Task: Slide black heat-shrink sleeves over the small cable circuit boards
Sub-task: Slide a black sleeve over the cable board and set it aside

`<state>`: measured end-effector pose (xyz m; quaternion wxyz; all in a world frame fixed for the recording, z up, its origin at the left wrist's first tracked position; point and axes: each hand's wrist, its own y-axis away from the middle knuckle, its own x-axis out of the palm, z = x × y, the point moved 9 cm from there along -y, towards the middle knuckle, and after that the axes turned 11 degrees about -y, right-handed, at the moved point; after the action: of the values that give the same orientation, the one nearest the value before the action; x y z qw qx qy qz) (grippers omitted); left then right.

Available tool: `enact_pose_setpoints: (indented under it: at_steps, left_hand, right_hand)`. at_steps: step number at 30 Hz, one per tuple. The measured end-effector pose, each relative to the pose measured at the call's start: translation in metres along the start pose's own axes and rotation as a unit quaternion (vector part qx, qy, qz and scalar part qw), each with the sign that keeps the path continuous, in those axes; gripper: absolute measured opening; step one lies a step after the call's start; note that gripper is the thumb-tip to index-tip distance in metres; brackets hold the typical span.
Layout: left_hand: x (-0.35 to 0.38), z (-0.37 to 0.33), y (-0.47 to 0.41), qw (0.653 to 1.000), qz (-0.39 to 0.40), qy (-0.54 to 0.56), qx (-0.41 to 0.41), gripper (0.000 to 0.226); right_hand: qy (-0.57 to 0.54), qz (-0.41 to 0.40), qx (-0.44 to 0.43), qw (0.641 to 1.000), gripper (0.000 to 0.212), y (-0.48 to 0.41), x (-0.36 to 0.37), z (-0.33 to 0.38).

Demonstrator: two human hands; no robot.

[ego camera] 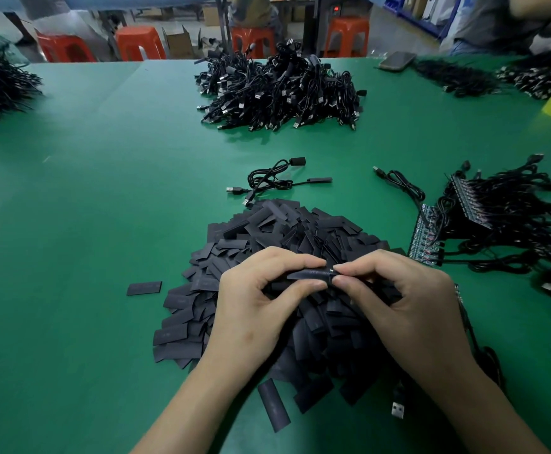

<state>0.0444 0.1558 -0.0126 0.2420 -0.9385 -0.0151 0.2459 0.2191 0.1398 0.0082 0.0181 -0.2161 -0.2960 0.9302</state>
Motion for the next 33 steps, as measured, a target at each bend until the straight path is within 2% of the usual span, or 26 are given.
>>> enact_pose_setpoints:
  at_steps: [14, 24, 26, 29, 33]
  left_hand:
    - [-0.003, -0.003, -0.003, 1.000, -0.002, -0.007, 0.020, 0.019]
    - [0.002, 0.002, 0.000, 1.000, 0.003, 0.010, 0.004, 0.020]
    - [0.000, 0.003, 0.001, 1.000, -0.013, 0.006, -0.001, 0.023]
    - [-0.007, 0.012, 0.005, 0.996, -0.067, 0.033, -0.054, 0.036]
    - [-0.012, 0.015, 0.009, 0.991, -0.106, 0.031, -0.070, 0.026]
  right_hand:
    - [-0.018, 0.002, 0.020, 1.000, 0.008, -0.002, -0.003, -0.004]
    - [-0.011, -0.001, 0.018, 1.000, 0.001, -0.002, 0.001, 0.000]
    - [-0.012, -0.006, 0.019, 1.000, 0.001, -0.001, 0.000, 0.000]
    - [-0.024, -0.026, 0.036, 0.999, 0.006, 0.000, -0.005, -0.005]
    - [-0.020, -0.038, 0.041, 0.998, 0.007, 0.000, -0.007, -0.004]
